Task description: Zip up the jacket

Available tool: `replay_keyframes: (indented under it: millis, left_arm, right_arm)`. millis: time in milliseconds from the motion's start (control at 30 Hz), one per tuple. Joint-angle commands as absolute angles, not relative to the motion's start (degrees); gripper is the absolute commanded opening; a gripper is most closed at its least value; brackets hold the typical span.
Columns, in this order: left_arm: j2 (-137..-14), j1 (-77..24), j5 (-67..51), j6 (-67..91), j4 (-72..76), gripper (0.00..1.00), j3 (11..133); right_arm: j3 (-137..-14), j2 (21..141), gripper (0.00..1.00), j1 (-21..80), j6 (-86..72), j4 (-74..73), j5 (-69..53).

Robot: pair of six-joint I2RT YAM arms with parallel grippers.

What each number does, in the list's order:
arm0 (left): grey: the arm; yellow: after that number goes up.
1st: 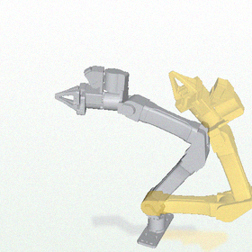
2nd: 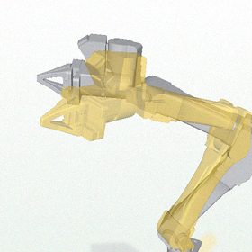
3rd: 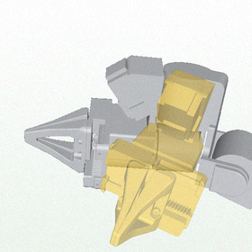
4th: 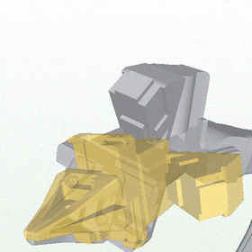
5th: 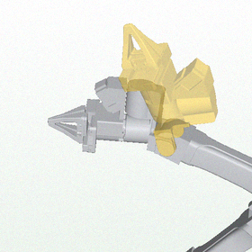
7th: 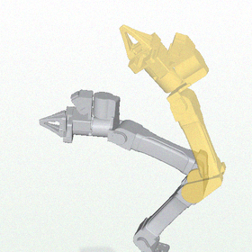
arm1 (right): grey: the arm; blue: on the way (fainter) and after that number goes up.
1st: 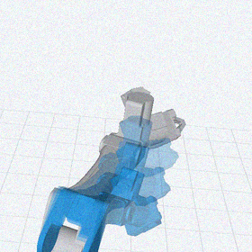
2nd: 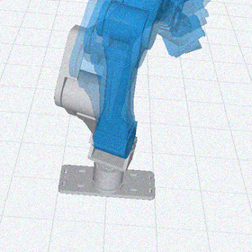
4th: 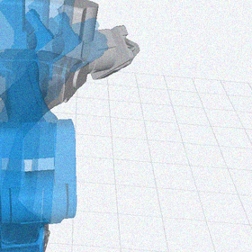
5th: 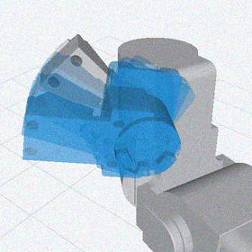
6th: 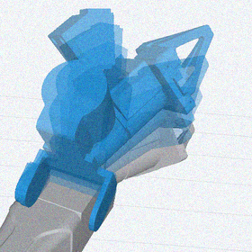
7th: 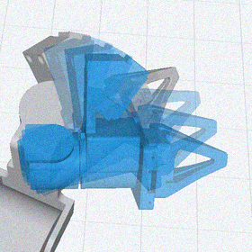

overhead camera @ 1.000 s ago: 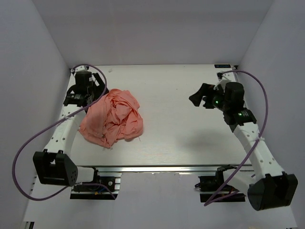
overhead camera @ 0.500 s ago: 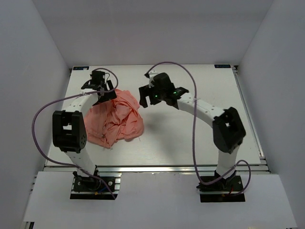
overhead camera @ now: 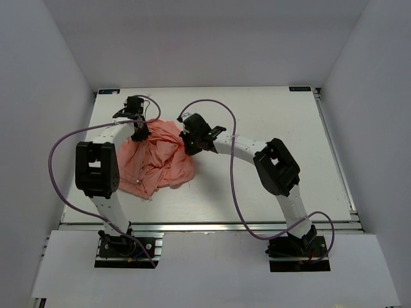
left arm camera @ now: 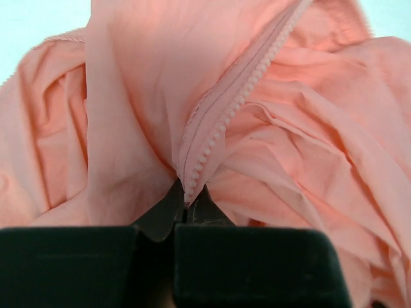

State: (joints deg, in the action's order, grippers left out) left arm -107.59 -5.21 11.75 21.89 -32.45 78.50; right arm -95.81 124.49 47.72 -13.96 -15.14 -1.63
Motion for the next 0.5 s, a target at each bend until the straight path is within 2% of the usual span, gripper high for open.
replay_keyframes:
  millis: [0, 133, 333, 467]
  left_arm:
    - [-99.77, -5.01, 7.57, 19.79, -29.28, 0.0, 79.45]
    - [-87.76, -5.01, 2.47, 19.95, -27.25, 0.0, 76.83]
    - [-72.53, -5.01, 0.18, 23.73, -22.94, 0.0, 71.72]
    - [-63.47, -5.01, -3.86, 24.43, -21.36, 0.0, 71.8]
  right_arm:
    - [-99.06, 118.33, 0.0, 47.11, -14.68, -15.56, 8.15]
    - [-90.37, 105.76, 0.0, 46.93, -12.14, -11.09, 24.38]
    - [-80.26, 86.86, 0.0, 44.83, -4.25, -7.3, 33.12]
    - [-79.36, 77.89, 0.0, 44.74, -0.27, -6.59, 38.84]
